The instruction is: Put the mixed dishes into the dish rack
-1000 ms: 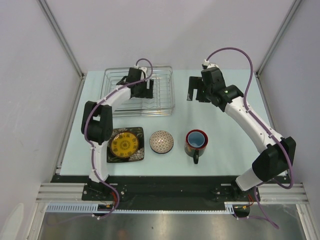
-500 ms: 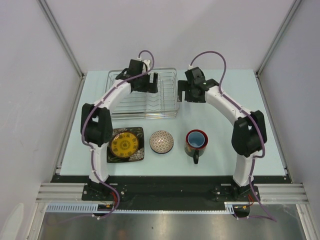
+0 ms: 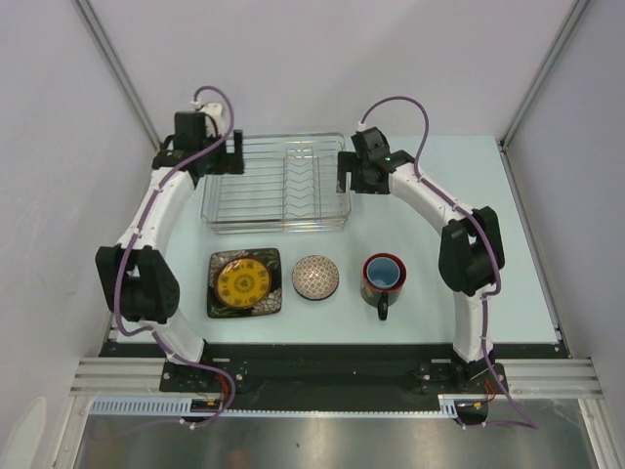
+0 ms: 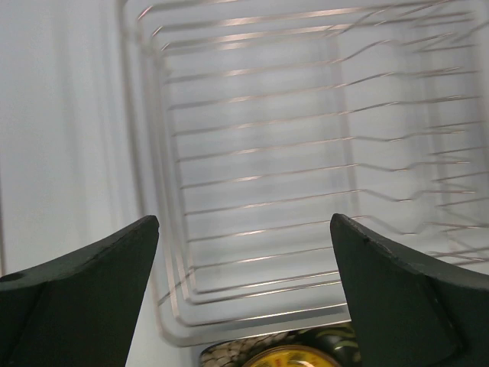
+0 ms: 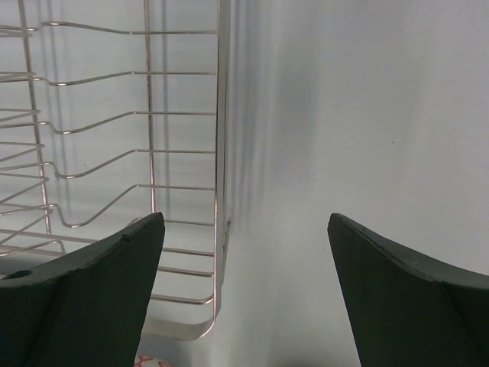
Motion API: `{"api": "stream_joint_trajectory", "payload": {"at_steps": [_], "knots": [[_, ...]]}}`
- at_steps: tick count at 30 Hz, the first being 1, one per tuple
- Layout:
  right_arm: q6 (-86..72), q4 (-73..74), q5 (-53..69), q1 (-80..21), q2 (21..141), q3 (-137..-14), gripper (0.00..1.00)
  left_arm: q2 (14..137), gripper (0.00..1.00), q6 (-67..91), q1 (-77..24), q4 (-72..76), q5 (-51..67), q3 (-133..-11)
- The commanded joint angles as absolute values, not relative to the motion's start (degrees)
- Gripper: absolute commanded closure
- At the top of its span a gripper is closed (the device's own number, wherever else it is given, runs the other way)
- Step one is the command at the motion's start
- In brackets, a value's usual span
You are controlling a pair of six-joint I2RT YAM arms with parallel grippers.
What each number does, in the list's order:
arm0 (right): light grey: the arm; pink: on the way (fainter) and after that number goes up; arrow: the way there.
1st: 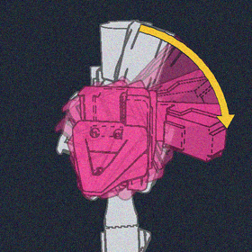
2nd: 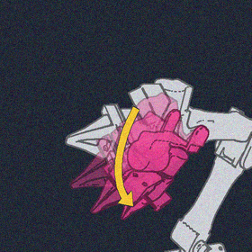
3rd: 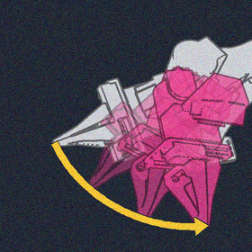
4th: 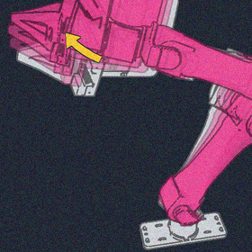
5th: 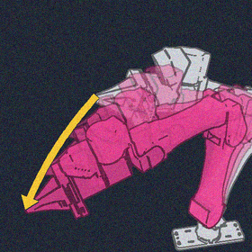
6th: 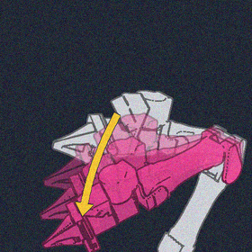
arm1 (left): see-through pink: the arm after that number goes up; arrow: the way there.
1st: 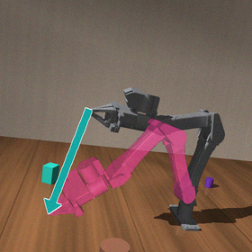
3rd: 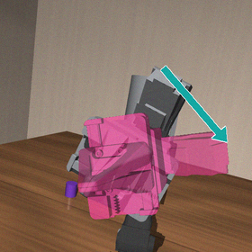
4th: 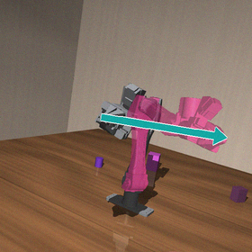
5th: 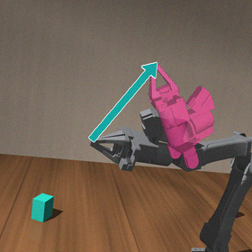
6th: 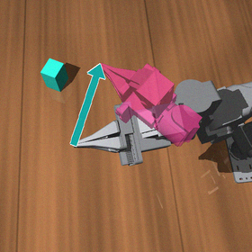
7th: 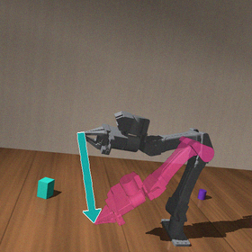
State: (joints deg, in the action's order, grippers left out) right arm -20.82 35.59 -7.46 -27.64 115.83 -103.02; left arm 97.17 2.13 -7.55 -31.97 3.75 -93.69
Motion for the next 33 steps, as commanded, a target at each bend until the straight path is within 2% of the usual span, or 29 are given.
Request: {"api": "stream_joint_trajectory", "payload": {"at_steps": [1, 5, 10, 15, 22, 33], "knots": [[-20.57, 33.75, -8.0, -27.86, 119.61, -105.2, 0.07, 95.63, 0.0, -1.93, -1.5, -31.82, -0.52, -85.89], [-21.0, 33.31, -8.17, -27.69, 121.28, -105.47, 0.08, 94.04, 0.0, -4.91, -0.88, -27.35, -5.0, -77.72], [-21.62, 33.75, -8.79, -27.07, 121.82, -104.85, 0.13, 93.86, 0.01, -4.66, -0.79, -22.07, -10.81, -73.13], [-23.02, 35.33, -10.63, -25.49, 119.1, -101.79, 0.17, 97.11, 0.02, -4.66, -0.79, -21.53, -11.16, -73.39], [-25.84, 33.31, -10.55, -21.8, 109.87, -88.87, 0.18, 100.37, 0.04, -4.57, -1.05, -22.24, -8.0, -74.36], [-26.1, 34.63, -12.39, -20.57, 105.38, -85.78, 0.17, 100.02, 0.06, -4.57, -5.62, -21.36, -4.13, -68.73]]}}
